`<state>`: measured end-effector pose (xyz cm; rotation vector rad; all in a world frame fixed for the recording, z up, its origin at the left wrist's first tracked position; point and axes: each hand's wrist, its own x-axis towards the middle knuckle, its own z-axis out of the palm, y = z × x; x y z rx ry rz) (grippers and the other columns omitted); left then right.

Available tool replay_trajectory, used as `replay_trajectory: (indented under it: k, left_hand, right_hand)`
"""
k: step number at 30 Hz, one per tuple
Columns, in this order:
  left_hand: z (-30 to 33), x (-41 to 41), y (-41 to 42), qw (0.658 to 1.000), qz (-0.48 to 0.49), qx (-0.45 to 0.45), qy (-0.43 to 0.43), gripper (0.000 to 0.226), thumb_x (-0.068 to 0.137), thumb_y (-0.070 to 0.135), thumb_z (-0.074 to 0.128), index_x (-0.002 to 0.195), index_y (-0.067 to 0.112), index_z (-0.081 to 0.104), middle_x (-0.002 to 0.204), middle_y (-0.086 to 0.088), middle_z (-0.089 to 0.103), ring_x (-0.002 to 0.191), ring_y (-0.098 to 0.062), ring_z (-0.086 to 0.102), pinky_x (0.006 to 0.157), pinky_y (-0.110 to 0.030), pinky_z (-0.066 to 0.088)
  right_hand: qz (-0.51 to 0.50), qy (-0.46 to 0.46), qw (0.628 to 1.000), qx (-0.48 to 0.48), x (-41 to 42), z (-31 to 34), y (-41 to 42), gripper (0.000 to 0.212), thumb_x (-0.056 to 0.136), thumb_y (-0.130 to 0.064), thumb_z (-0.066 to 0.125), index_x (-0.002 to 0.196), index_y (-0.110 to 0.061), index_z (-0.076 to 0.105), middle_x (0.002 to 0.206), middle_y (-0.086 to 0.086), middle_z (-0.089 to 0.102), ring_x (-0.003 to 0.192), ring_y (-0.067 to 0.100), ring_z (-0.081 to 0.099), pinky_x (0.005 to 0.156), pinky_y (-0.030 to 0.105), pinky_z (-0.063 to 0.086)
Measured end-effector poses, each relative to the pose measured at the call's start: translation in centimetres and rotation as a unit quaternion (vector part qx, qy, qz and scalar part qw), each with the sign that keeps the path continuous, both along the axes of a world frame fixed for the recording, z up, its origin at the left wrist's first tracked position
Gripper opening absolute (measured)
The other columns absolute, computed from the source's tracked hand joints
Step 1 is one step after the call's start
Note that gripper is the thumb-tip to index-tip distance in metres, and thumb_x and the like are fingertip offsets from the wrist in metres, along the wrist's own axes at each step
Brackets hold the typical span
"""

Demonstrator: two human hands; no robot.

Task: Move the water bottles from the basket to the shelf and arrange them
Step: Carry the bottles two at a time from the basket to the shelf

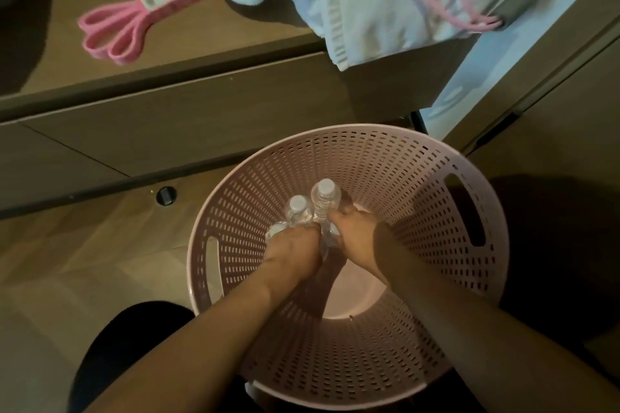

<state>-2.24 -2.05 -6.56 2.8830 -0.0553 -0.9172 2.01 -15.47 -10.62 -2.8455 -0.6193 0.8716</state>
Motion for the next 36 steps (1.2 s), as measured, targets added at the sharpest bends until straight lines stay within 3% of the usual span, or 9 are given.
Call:
replay_trajectory:
  k: [3,7,12,16,22,24,29,36]
  left_hand:
    - [4.4,-0.1,0.7,0.999,0.016,-0.039,0.001,0.034,0.092,0.033,0.056,0.12,0.014,0.053,0.118,-0.013,0.063,0.11,-0.032,0.061,0.088,-0.038,0.047]
    - [15.7,-0.3,1.7,0.997,0.004,-0.068,-0.023,0.034,0.089,0.038,0.061,0.114,0.018,0.052,0.109,-0.008,0.064,0.1,-0.028,0.063,0.08,-0.035,0.047]
    - [31.6,-0.5,1.9,0.994,0.017,-0.09,-0.06,0.032,0.087,0.041,0.06,0.109,0.021,0.051,0.096,-0.003,0.066,0.093,-0.027,0.065,0.073,-0.034,0.049]
    - [44.7,-1.1,2.7,0.99,0.035,-0.091,-0.106,0.033,0.084,0.046,0.059,0.104,0.021,0.05,0.09,-0.003,0.066,0.087,-0.03,0.065,0.068,-0.034,0.05]
    - [60.1,-2.7,4.6,0.969,0.074,-0.106,-0.208,0.035,0.081,0.056,0.054,0.091,0.022,0.049,0.077,-0.002,0.064,0.07,-0.029,0.063,0.06,-0.037,0.054]
    - [63.1,-3.5,5.4,0.958,0.099,-0.12,-0.24,0.033,0.081,0.055,0.054,0.089,0.023,0.049,0.073,0.0,0.061,0.067,-0.027,0.062,0.056,-0.034,0.05]
    - [66.7,-6.2,7.6,0.914,0.194,-0.176,-0.31,0.044,0.079,0.057,0.053,0.104,0.021,0.061,0.083,-0.002,0.069,0.072,-0.022,0.066,0.061,-0.04,0.058]
    - [68.3,-11.1,12.4,0.853,0.311,-0.198,-0.37,0.028,0.083,0.04,0.068,0.103,0.021,0.064,0.083,0.006,0.068,0.074,-0.01,0.065,0.064,-0.04,0.059]
  right_hand:
    - [-0.016,-0.034,0.999,0.011,-0.9,4.2,-1.1,0.047,0.089,-0.025,0.057,0.134,-0.024,0.044,0.12,0.01,0.057,0.098,0.033,0.065,0.083,0.046,0.054]
    - [-0.055,-0.029,0.997,0.041,-2.5,16.0,-1.8,0.043,0.092,-0.023,0.057,0.134,-0.017,0.052,0.124,0.008,0.06,0.108,0.027,0.06,0.087,0.03,0.042]
    - [-0.086,-0.052,0.992,0.072,-3.8,32.5,-3.2,0.04,0.086,-0.029,0.064,0.126,-0.024,0.058,0.106,0.004,0.064,0.092,0.021,0.063,0.069,0.026,0.04]
    - [-0.085,-0.068,0.991,0.072,-4.4,46.8,-4.0,0.04,0.088,-0.034,0.063,0.127,-0.027,0.057,0.11,0.003,0.063,0.093,0.02,0.064,0.069,0.028,0.048]
    - [-0.066,-0.092,0.988,0.101,-5.1,62.9,-4.0,0.03,0.09,-0.03,0.06,0.119,-0.023,0.058,0.103,0.005,0.057,0.091,0.026,0.063,0.068,0.029,0.044]
    - [-0.068,-0.1,0.986,0.114,-5.1,66.0,-3.7,0.029,0.088,-0.03,0.059,0.116,-0.022,0.057,0.101,0.006,0.056,0.091,0.029,0.062,0.072,0.034,0.049]
    - [-0.049,-0.133,0.979,0.148,-5.4,69.8,-1.4,0.036,0.086,-0.034,0.06,0.12,-0.022,0.057,0.108,0.007,0.059,0.097,0.029,0.059,0.076,0.037,0.049]
    - [-0.011,-0.127,0.973,0.192,-5.9,71.6,5.0,0.024,0.08,-0.03,0.063,0.104,-0.024,0.06,0.097,0.003,0.06,0.09,0.025,0.058,0.068,0.034,0.045]
